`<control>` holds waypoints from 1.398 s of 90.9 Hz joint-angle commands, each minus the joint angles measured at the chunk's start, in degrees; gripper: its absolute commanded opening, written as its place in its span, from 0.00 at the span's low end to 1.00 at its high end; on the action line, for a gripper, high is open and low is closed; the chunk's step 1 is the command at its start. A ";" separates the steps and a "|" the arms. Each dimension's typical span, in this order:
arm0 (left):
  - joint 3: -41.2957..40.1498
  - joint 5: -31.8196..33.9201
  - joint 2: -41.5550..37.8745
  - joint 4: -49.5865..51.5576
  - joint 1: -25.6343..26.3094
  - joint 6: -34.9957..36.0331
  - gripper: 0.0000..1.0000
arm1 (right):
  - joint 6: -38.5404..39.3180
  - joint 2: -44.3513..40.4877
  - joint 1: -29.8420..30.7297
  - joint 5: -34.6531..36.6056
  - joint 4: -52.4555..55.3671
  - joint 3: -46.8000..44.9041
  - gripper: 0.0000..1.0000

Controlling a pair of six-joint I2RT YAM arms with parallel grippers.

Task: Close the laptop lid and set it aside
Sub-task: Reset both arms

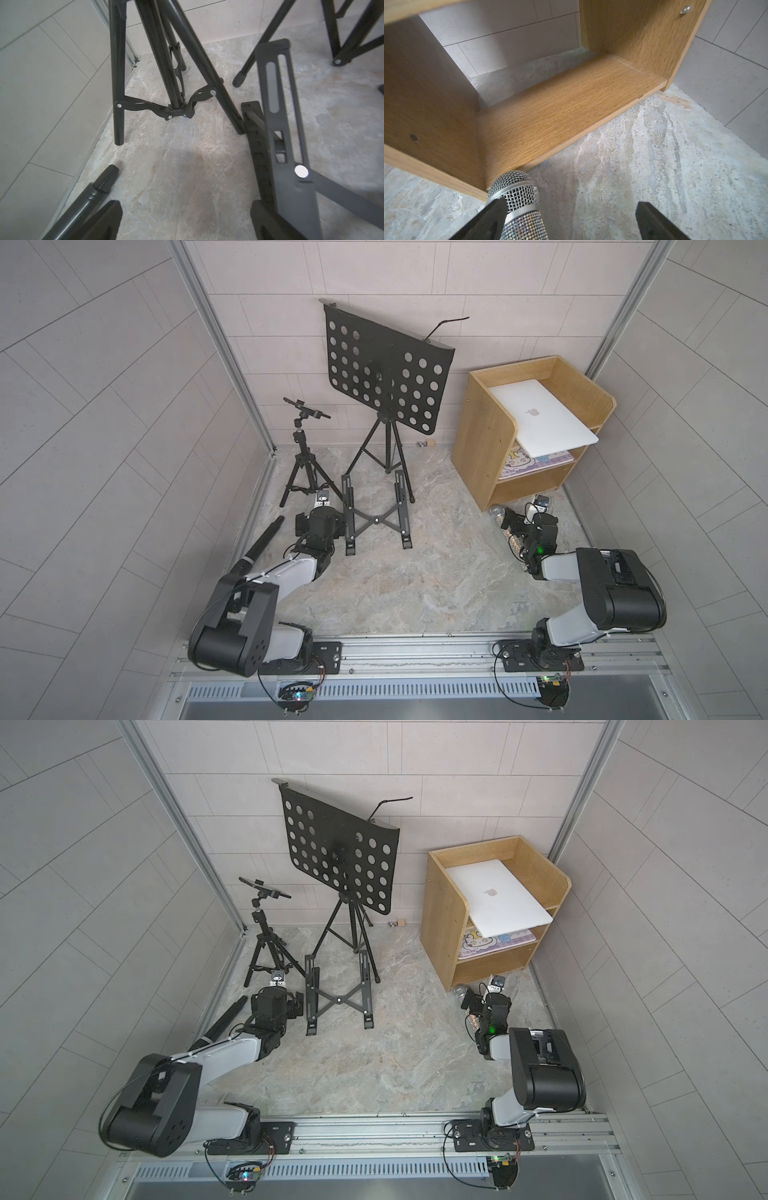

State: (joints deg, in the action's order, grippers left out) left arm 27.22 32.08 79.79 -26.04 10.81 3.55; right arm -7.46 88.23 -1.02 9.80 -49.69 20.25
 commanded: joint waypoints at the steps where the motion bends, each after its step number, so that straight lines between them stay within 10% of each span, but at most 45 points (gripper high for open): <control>1: 0.47 -9.03 4.52 -11.02 -3.18 -3.57 1.00 | 0.48 -0.60 0.31 -0.14 -1.23 0.76 1.00; 71: -3.62 -17.31 9.00 -21.83 -8.04 -5.84 1.00 | 0.37 -0.77 0.31 0.34 -1.83 0.25 1.00; 127: -4.02 -17.31 9.48 -23.47 -7.97 -5.65 1.00 | 0.91 0.47 1.35 2.18 -24.46 -11.02 1.00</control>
State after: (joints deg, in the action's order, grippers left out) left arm 24.03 15.42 88.47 -47.59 2.76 -2.00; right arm -7.60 87.96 -0.40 12.01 -69.21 10.68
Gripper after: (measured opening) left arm 0.999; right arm 0.996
